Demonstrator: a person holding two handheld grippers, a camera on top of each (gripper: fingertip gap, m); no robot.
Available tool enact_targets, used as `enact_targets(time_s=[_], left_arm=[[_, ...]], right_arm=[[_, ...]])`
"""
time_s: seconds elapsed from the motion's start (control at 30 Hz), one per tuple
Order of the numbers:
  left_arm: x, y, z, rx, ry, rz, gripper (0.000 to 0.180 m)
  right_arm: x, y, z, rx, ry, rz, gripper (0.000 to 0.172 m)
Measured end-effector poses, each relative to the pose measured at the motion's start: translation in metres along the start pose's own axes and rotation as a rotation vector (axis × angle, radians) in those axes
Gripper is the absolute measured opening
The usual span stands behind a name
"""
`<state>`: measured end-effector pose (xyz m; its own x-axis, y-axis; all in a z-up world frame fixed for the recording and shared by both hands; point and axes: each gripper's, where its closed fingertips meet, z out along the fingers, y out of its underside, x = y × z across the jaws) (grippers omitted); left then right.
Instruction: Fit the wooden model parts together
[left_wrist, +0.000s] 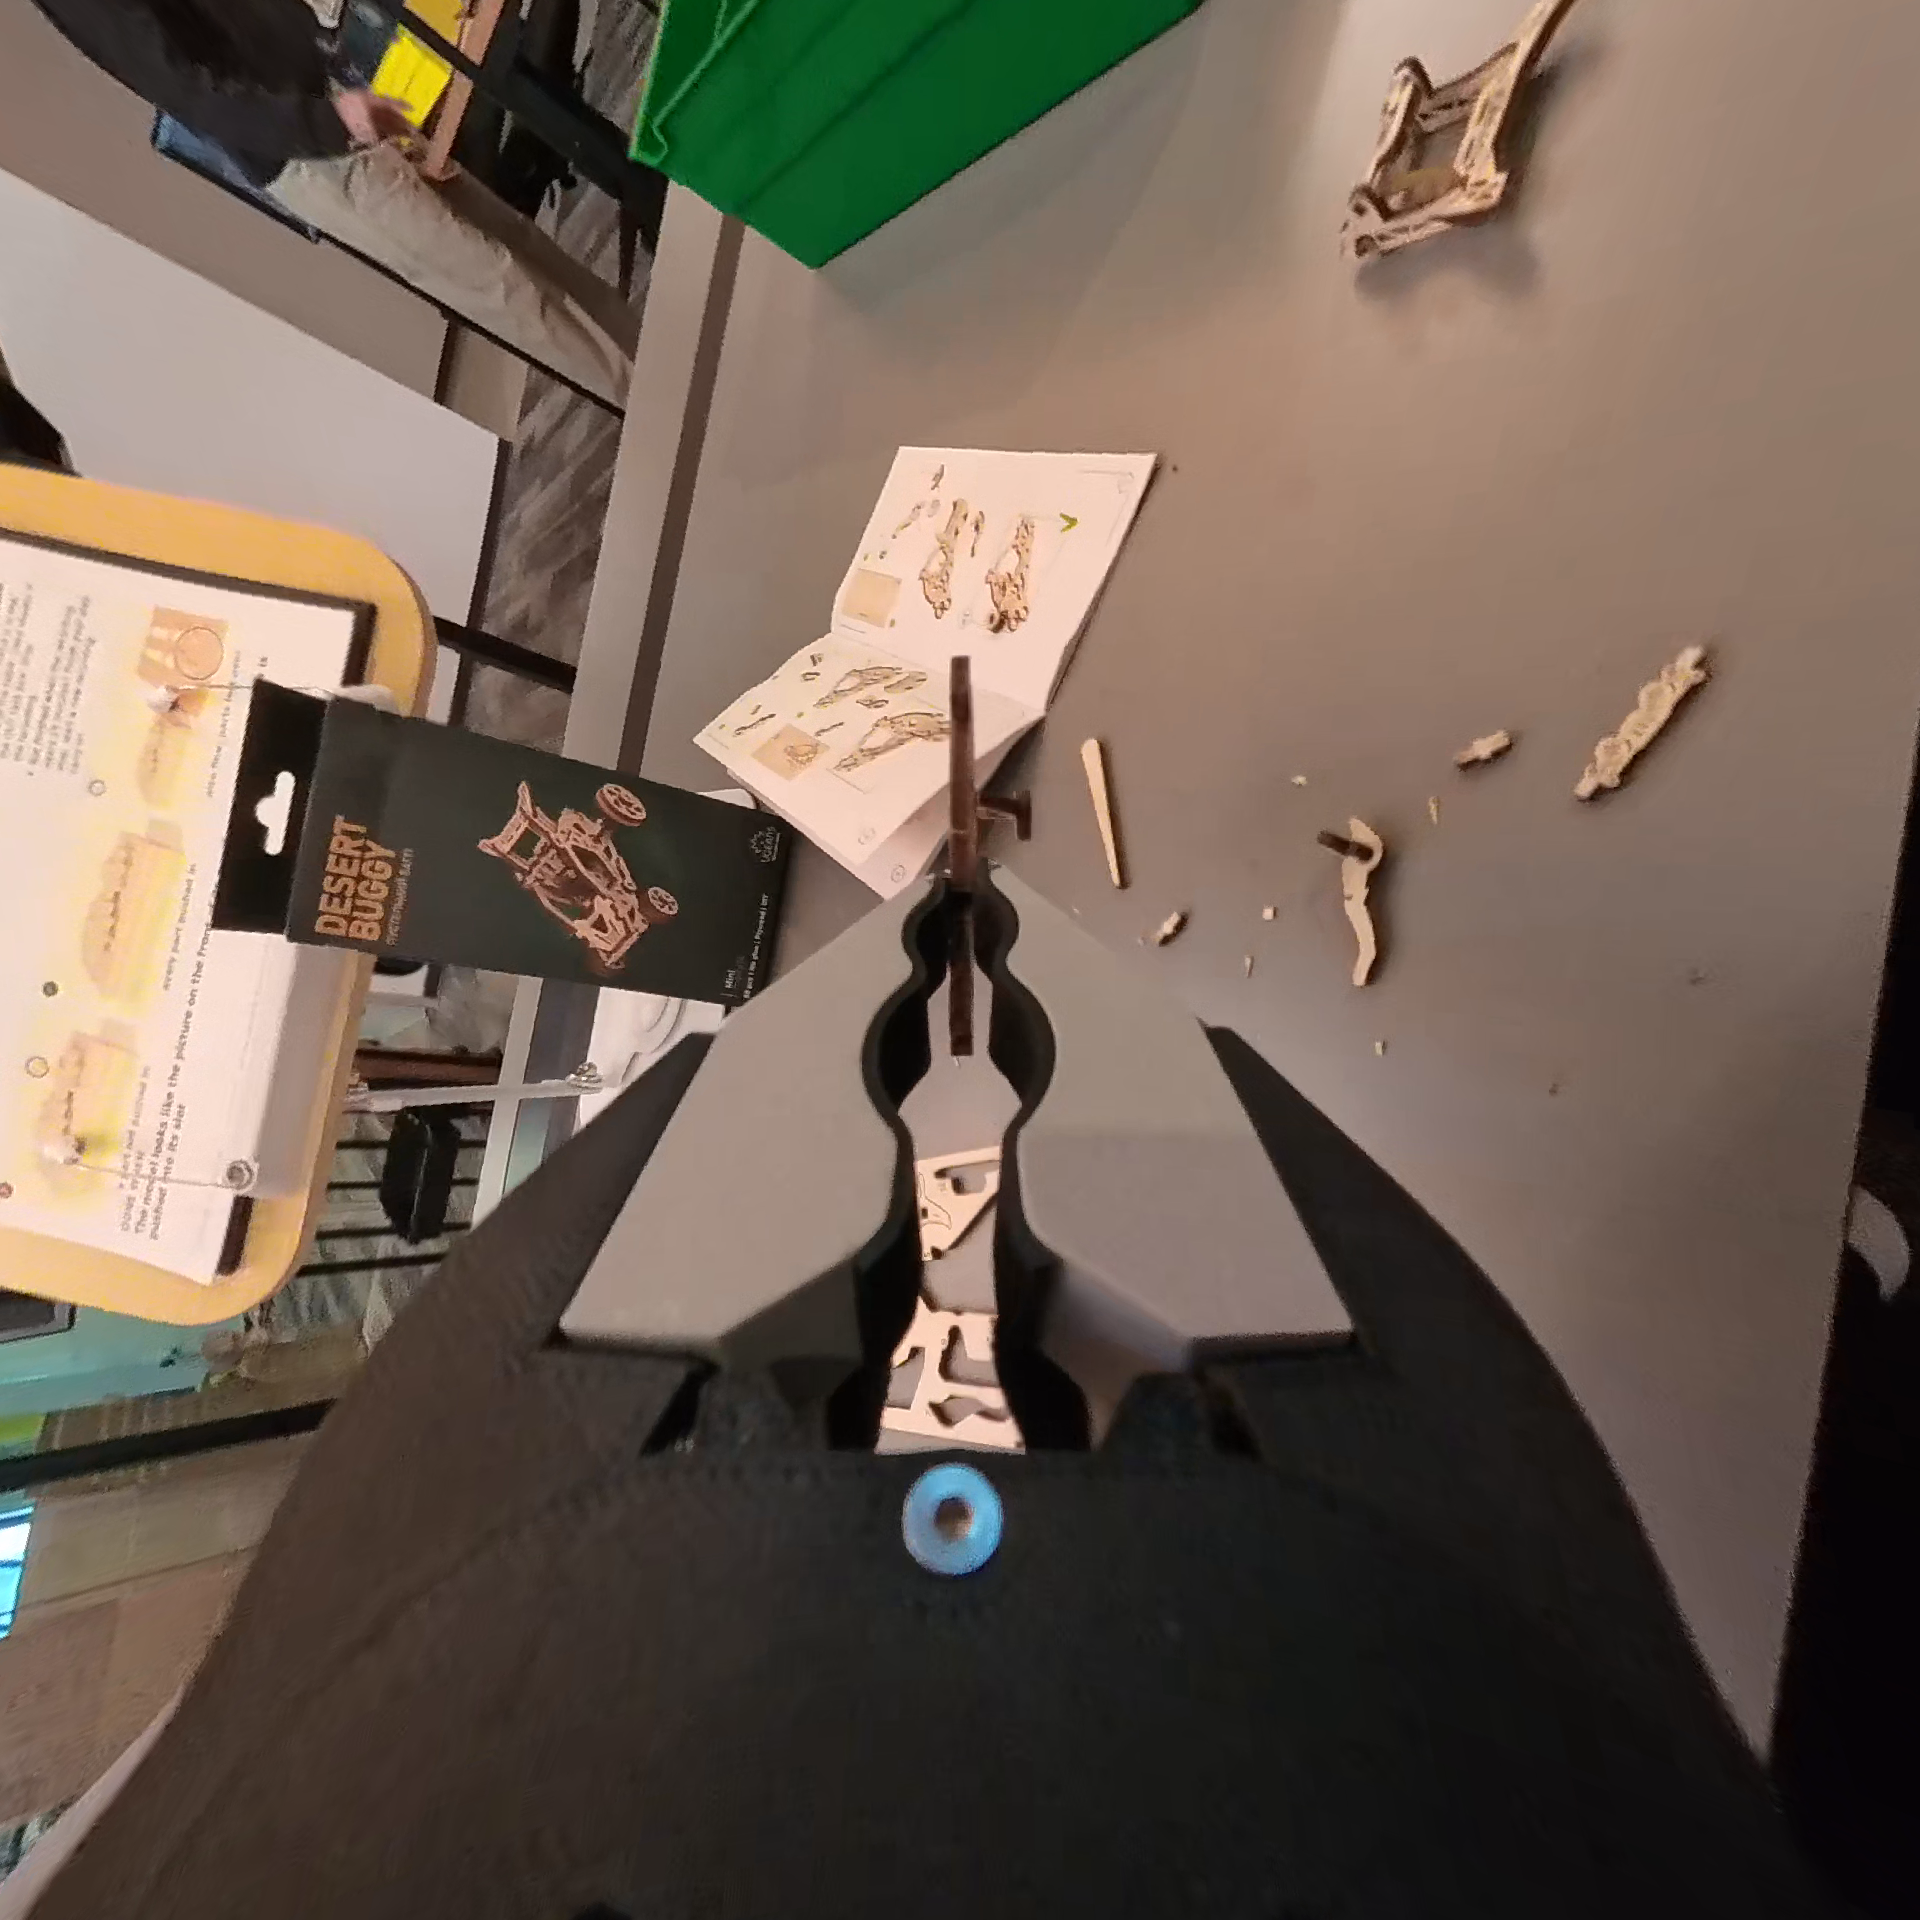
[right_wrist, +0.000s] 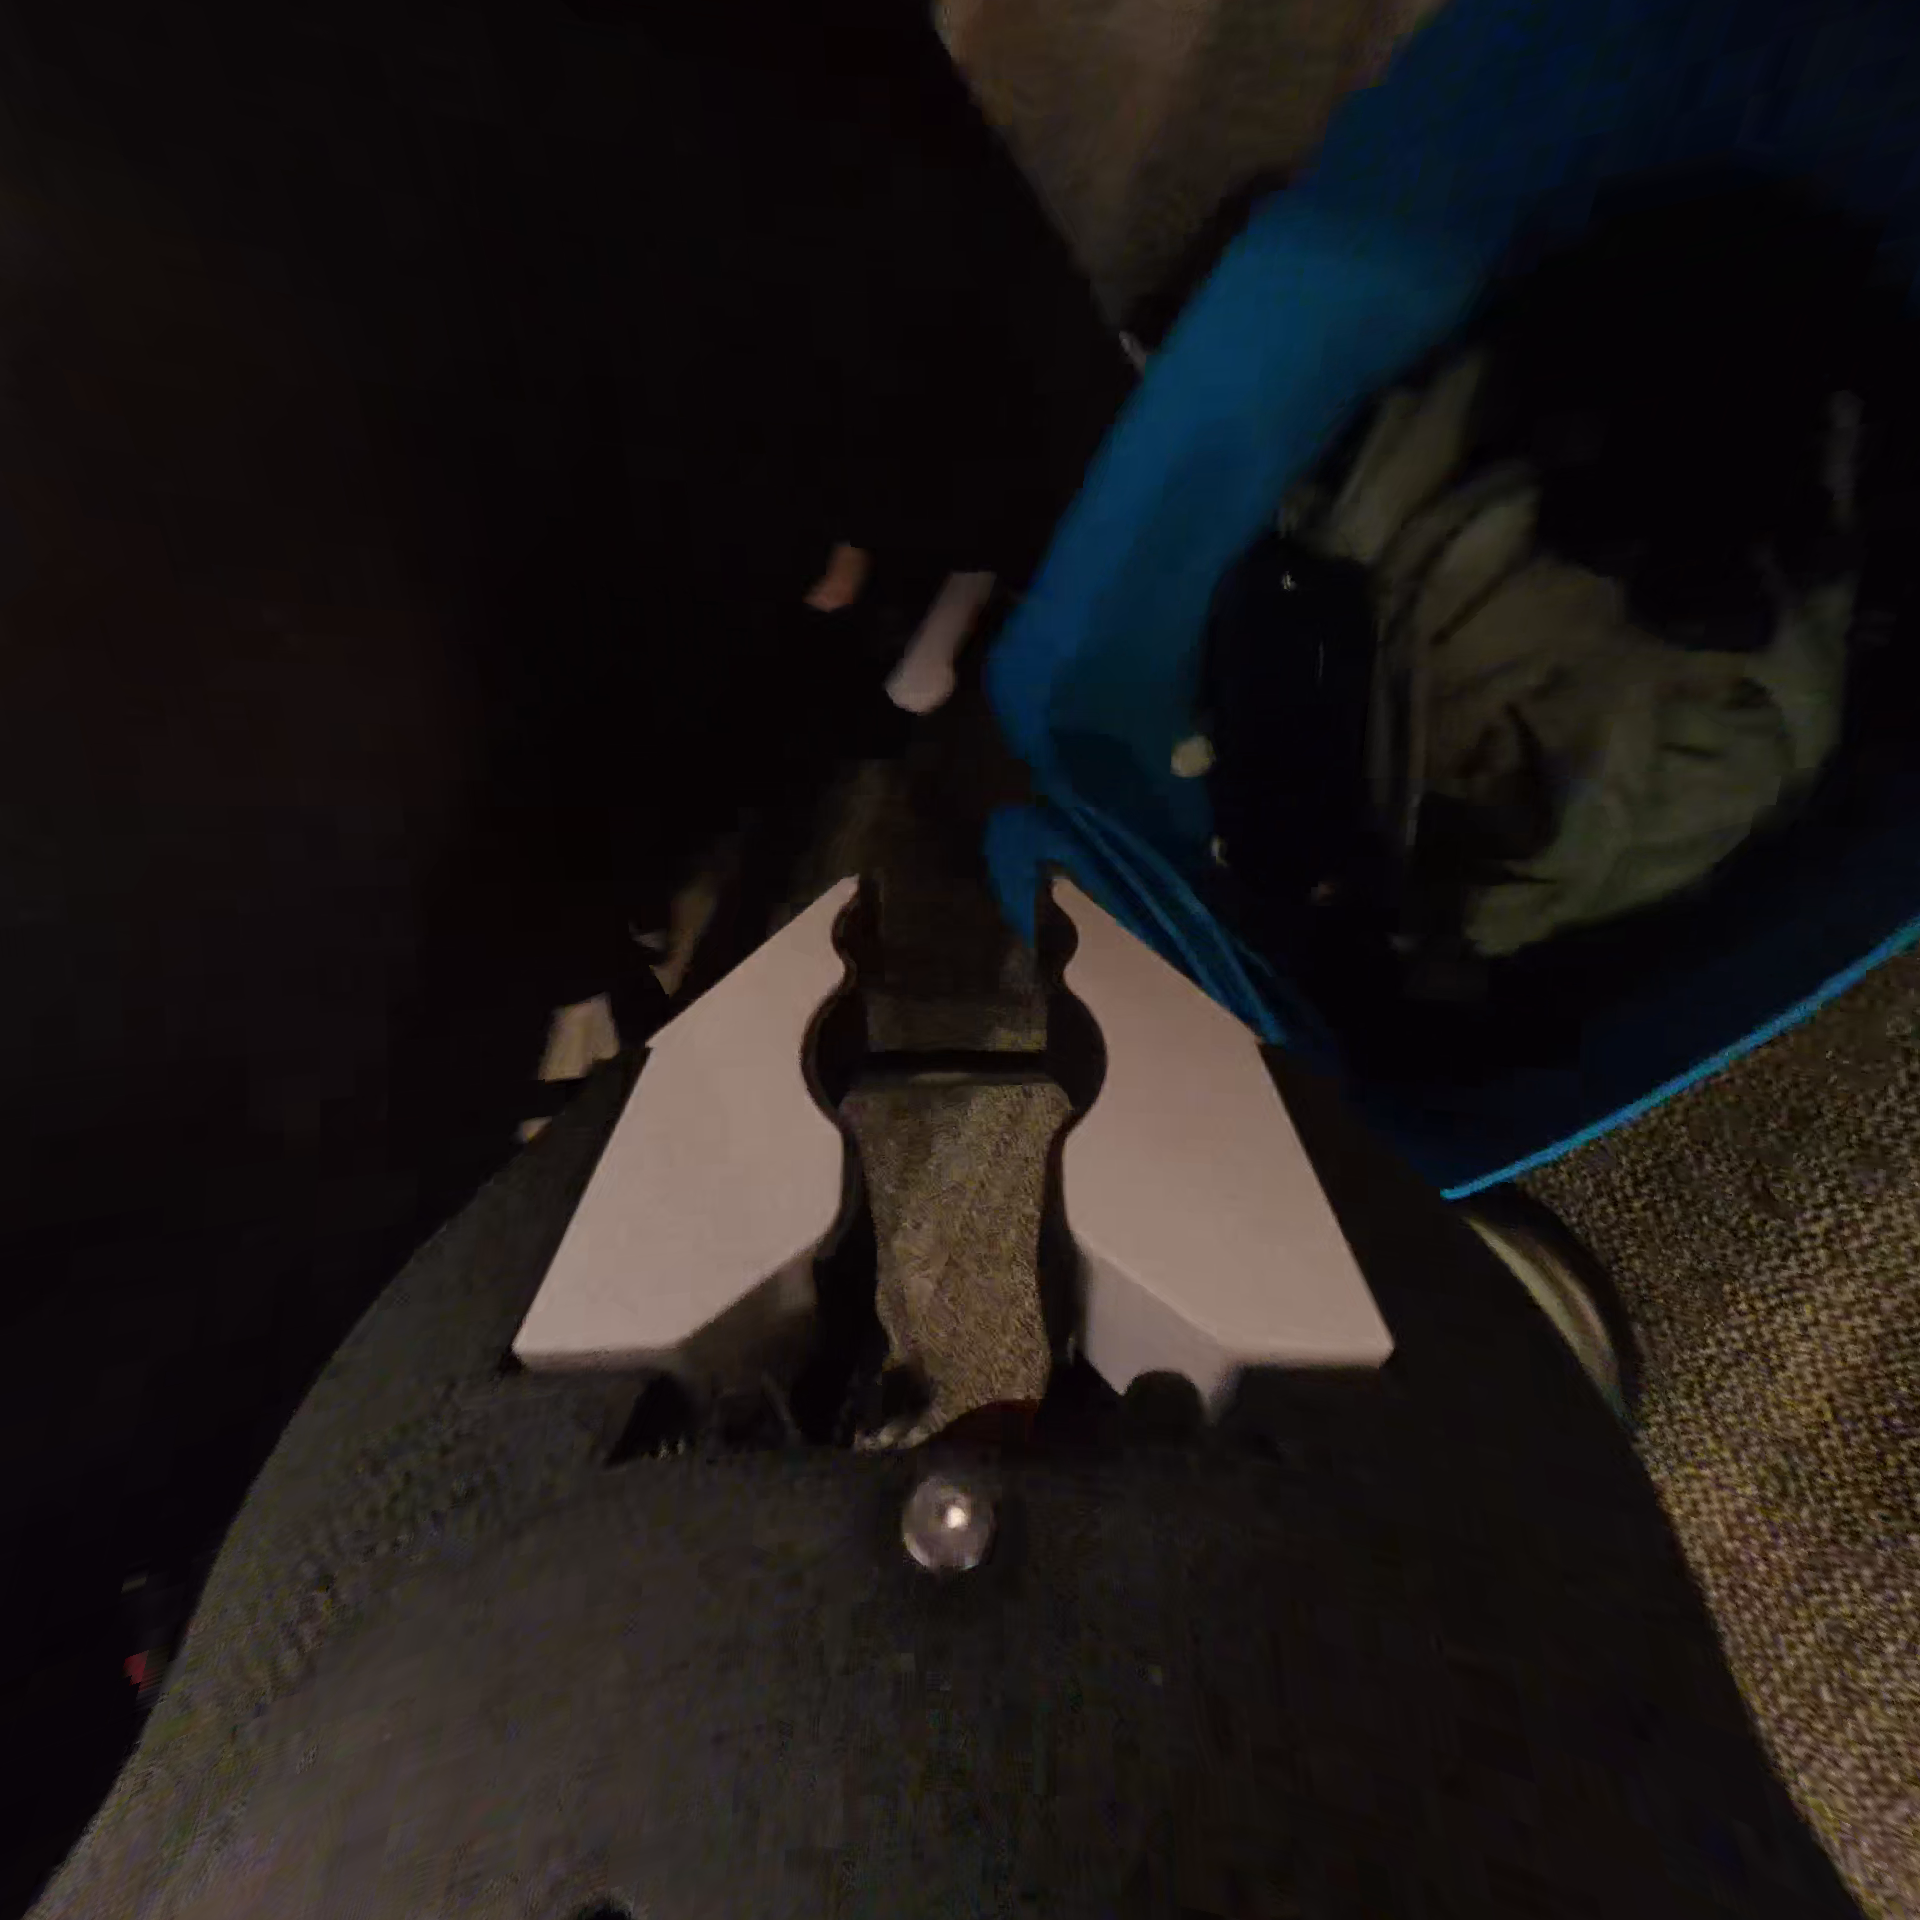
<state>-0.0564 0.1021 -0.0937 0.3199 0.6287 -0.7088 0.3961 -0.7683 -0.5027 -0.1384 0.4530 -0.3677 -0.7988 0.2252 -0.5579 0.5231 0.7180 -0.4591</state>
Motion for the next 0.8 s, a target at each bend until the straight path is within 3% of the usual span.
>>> enact_targets(time_s=[0.1, 0.27, 0.33, 0.4, 0.47, 0.63, 0.8], left_arm=[[-0.001, -0.007, 0.002, -0.007, -0.016, -0.002, 0.002], [-0.004, -0.012, 0.006, -0.023, -0.026, -0.029, 0.002], [-0.008, -0.013, 0.006, -0.029, -0.033, -0.046, 0.002], [-0.013, -0.013, 0.006, -0.038, -0.039, -0.057, 0.002], [-0.017, -0.014, 0.006, -0.049, -0.040, -0.056, 0.001], [-0.026, -0.020, 0.007, -0.063, -0.040, -0.033, 0.001], [-0.029, -0.026, 0.011, -0.092, -0.038, 0.003, 0.002]], right_arm=[[0.049, 0.025, 0.059, -0.087, 0.078, -0.002, 0.026], [0.116, 0.059, 0.152, -0.207, 0.004, 0.219, 0.015], [0.137, 0.087, 0.189, -0.326, -0.039, 0.333, 0.018], [0.160, 0.126, 0.217, -0.509, -0.009, 0.317, 0.017], [0.168, 0.151, 0.246, -0.592, -0.047, 0.390, 0.019], [0.194, 0.201, 0.303, -0.685, -0.003, 0.448, 0.014], [0.212, 0.227, 0.345, -0.593, 0.102, 0.559, 0.010]])
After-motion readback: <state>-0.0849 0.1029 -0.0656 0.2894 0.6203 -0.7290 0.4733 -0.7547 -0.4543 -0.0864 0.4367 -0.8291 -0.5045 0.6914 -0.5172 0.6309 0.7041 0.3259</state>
